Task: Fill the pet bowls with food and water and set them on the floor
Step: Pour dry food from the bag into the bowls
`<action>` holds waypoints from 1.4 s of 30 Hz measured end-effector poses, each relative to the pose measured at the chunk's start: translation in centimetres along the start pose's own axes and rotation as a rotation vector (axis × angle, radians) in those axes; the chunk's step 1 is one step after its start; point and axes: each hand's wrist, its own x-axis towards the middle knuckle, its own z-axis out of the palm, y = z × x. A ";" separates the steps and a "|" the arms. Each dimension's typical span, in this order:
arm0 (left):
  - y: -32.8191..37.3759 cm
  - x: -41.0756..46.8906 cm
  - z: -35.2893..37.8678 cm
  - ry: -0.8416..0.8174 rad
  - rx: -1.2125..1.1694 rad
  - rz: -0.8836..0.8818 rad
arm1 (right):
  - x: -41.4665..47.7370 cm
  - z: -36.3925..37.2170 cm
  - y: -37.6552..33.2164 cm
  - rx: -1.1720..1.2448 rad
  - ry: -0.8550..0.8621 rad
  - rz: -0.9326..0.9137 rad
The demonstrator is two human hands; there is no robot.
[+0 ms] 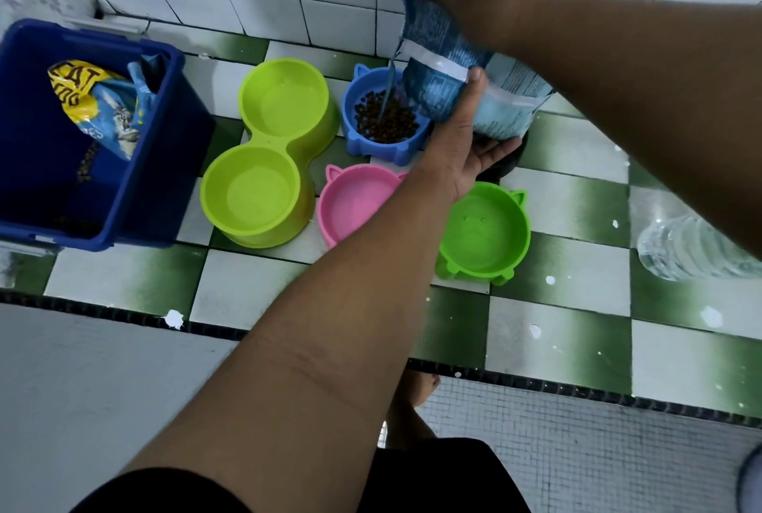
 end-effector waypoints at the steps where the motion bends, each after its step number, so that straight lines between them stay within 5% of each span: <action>1: 0.1 0.1 -0.1 0.007 -0.001 0.003 | -0.1 0.0 0.0 0.004 -0.001 0.003; 10: 0.0 0.2 0.3 0.107 0.081 0.065 | -2.5 -2.1 2.0 0.123 0.138 0.068; 20: -1.5 -0.4 4.9 -0.006 0.093 0.122 | -5.6 -6.8 3.7 0.085 0.185 0.121; 29: -5.6 -0.9 8.6 -0.134 0.070 -0.058 | -7.8 -7.6 7.5 0.080 0.082 0.201; 42: -7.6 -0.1 9.1 -0.067 -0.130 -0.153 | -6.8 -5.1 8.1 -0.003 -0.025 0.189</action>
